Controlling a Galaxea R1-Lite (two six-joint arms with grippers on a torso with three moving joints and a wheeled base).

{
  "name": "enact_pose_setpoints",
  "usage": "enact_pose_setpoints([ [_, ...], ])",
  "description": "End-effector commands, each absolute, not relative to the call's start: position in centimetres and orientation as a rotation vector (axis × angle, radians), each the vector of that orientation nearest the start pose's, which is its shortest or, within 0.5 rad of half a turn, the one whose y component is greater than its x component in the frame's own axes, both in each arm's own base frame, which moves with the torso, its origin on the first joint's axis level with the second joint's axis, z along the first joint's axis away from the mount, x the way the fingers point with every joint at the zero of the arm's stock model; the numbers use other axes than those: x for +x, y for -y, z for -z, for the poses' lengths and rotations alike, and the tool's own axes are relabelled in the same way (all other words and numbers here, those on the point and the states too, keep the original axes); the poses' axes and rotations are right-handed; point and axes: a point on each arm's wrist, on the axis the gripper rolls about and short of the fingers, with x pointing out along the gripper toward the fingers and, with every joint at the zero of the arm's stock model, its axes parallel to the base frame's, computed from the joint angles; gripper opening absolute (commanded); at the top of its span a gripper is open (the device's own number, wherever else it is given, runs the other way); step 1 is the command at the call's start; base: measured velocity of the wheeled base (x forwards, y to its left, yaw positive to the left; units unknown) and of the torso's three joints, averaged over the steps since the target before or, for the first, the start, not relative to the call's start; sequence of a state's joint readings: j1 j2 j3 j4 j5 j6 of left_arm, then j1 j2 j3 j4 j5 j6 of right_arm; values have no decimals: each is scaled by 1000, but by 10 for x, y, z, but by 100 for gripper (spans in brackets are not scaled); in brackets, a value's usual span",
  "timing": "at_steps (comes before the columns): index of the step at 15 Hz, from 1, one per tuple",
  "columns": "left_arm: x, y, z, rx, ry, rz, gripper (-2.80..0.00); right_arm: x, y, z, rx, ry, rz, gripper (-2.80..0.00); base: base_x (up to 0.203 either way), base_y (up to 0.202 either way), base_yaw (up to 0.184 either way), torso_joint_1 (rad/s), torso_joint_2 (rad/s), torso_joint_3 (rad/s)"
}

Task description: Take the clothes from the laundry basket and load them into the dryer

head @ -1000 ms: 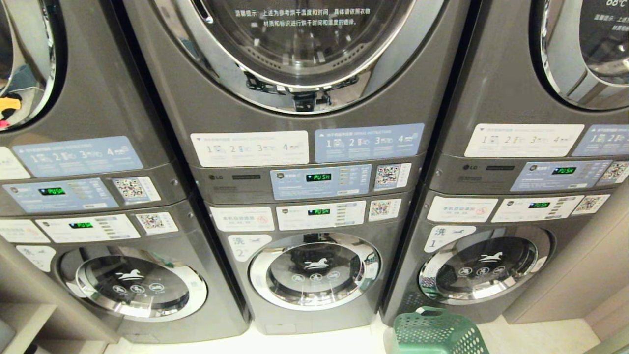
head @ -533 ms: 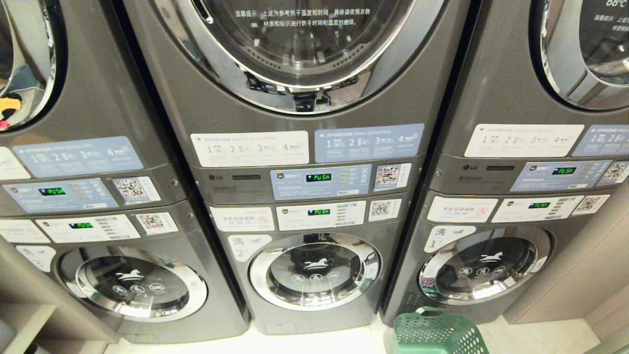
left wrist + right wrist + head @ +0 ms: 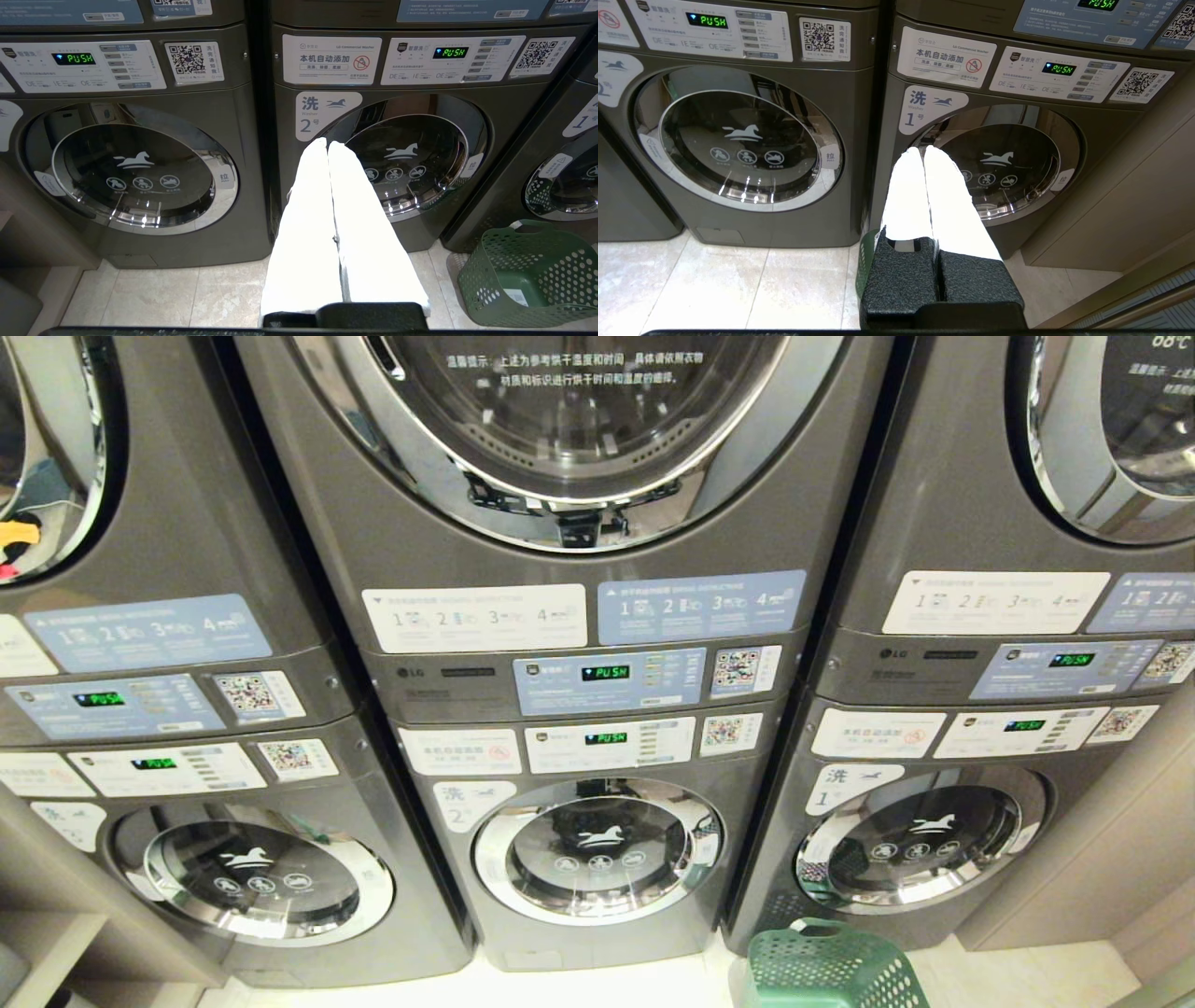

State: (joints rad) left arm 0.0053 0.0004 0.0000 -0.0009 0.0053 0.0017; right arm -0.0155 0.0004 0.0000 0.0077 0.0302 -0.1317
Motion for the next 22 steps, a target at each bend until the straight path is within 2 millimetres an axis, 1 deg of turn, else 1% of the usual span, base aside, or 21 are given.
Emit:
enact_pose_setpoints([
  [1,-23,0,-76,2,-1,-11,-280,-23,-1,-75,-134,-7,-16,-280,0,0,0,0,0,0],
  [22,-23,0,-76,2,0,-11,-280,-23,-1,-75,-130,-5,-19,-280,0,0,0,0,0,0],
])
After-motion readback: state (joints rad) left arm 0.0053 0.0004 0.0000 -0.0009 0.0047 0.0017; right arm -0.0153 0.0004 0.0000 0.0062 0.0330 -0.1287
